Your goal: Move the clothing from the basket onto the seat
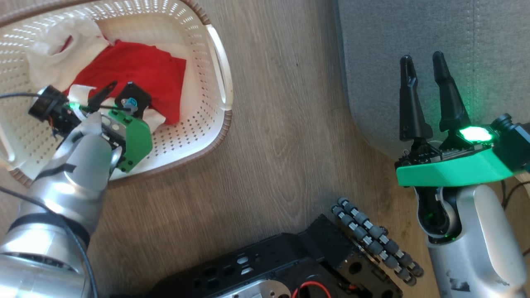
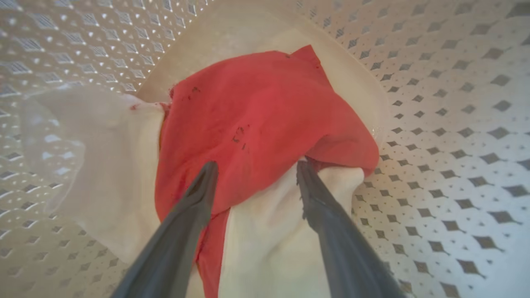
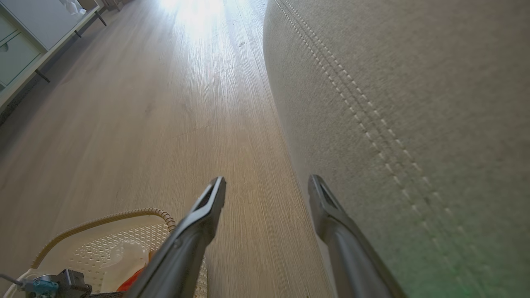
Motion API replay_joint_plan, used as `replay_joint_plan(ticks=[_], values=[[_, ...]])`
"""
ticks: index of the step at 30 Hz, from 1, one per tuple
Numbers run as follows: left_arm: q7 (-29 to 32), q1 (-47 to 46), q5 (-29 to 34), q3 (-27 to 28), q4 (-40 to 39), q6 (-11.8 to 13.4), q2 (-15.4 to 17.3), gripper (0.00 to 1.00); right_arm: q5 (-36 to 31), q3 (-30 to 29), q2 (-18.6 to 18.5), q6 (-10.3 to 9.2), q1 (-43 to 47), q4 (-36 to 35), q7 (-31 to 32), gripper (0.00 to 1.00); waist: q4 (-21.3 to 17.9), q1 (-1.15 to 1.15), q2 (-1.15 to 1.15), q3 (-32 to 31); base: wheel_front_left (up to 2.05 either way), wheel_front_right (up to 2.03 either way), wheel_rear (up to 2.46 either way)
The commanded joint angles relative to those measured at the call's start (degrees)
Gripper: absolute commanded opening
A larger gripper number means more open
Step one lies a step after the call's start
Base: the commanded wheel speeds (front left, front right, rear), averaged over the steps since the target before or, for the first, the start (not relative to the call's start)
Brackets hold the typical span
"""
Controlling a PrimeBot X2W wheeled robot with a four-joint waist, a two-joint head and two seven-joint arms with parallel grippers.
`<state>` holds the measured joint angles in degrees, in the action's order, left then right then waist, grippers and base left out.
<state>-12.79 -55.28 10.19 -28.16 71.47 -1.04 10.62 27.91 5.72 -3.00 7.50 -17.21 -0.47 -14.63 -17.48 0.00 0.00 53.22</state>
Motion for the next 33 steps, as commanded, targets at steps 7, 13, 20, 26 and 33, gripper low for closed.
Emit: replay_joint_plan(ticks=[7,13,20,26,33], values=[[4.47,-3.02,1.2,-1.13,1.75,-0.12,2.16,1.0,-1.77,0.86,0.12,-0.01,2.33,-2.78,-0.37,1.0,-0.58,0.0,0.0,1.59,0.0,0.0,0.0],[8.96,-4.32,2.65,-3.77,2.26,-2.28,2.38,1.0,-1.57,-1.27,0.12,-0.01,2.69,-3.49,-0.37,1.0,-0.79,0.0,0.0,2.22,0.0,0.0,0.0],[13.8,-5.07,3.59,-5.83,2.42,-3.4,2.83,1.0,-1.85,-1.02,0.12,-0.01,3.98,-4.26,-0.37,1.0,-0.84,0.0,0.0,2.89,0.0,0.0,0.0],[16.32,-4.86,2.98,-6.28,2.46,-3.69,3.65,1.0,-2.02,-0.53,0.12,-0.01,4.84,-5.06,-0.37,1.0,-1.19,0.0,0.0,3.14,0.0,0.0,0.0],[18.86,-5.23,1.64,-6.45,2.47,-4.02,3.63,1.0,-2.04,-1.3,0.12,-0.01,5.75,-6.51,-0.37,1.0,-0.74,0.0,0.0,4.02,0.0,0.0,0.0]])
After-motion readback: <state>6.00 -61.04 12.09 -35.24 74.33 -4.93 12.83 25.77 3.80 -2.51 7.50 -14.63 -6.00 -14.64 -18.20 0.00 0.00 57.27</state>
